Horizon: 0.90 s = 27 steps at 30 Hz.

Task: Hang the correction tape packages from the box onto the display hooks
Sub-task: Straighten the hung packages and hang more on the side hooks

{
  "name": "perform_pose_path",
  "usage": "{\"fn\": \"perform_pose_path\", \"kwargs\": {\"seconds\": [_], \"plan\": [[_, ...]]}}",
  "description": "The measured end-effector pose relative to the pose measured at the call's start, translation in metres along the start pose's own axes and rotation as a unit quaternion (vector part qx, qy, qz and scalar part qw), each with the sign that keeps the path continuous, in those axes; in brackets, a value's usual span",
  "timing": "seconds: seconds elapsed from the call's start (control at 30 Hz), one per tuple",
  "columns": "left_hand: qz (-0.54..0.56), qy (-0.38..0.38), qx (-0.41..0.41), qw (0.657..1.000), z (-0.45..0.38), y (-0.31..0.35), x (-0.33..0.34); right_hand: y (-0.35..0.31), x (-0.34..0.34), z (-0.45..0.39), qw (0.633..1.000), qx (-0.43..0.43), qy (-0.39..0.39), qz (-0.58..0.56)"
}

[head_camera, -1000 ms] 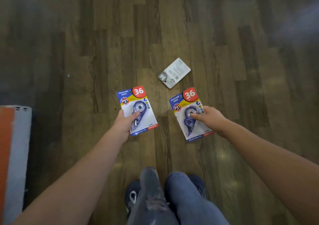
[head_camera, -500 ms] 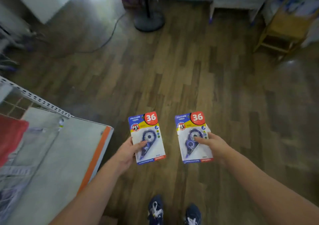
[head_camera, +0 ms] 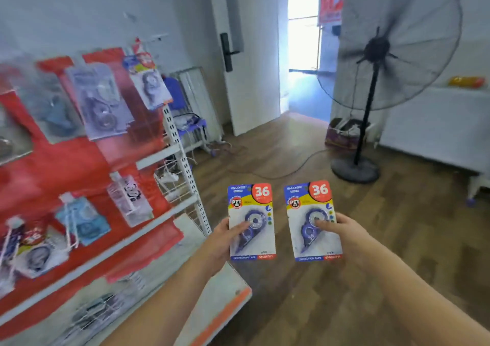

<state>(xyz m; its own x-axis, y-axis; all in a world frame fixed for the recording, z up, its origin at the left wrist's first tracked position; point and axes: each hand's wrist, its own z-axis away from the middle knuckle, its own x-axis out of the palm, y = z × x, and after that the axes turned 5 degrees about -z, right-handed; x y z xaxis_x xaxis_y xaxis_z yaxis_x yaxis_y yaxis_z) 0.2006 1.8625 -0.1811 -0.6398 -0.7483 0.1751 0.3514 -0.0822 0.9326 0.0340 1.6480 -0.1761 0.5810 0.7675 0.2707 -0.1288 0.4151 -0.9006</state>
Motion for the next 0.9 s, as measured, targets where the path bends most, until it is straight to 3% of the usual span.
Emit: {"fn": "perform_pose_path", "kwargs": {"seconds": [0.37,0.57,0.77,0.9], "plan": [[0.020,0.184,0.160,0.970,-0.097,0.161,-0.095,-0.115,0.134,-0.175,0.989,-0.054,-0.140,0.015],[0.034,0.251,0.230,0.940,-0.131,0.232,-0.103,-0.161,0.181,-0.235,0.972,-0.056,-0.225,0.025],[0.008,0.304,0.319,0.897,-0.136,0.264,-0.092,-0.196,0.204,-0.291,0.956,-0.033,-0.292,0.002],[-0.004,0.346,0.329,0.879,-0.131,0.271,-0.084,-0.208,0.219,-0.313,0.943,-0.025,-0.330,0.028]]}}
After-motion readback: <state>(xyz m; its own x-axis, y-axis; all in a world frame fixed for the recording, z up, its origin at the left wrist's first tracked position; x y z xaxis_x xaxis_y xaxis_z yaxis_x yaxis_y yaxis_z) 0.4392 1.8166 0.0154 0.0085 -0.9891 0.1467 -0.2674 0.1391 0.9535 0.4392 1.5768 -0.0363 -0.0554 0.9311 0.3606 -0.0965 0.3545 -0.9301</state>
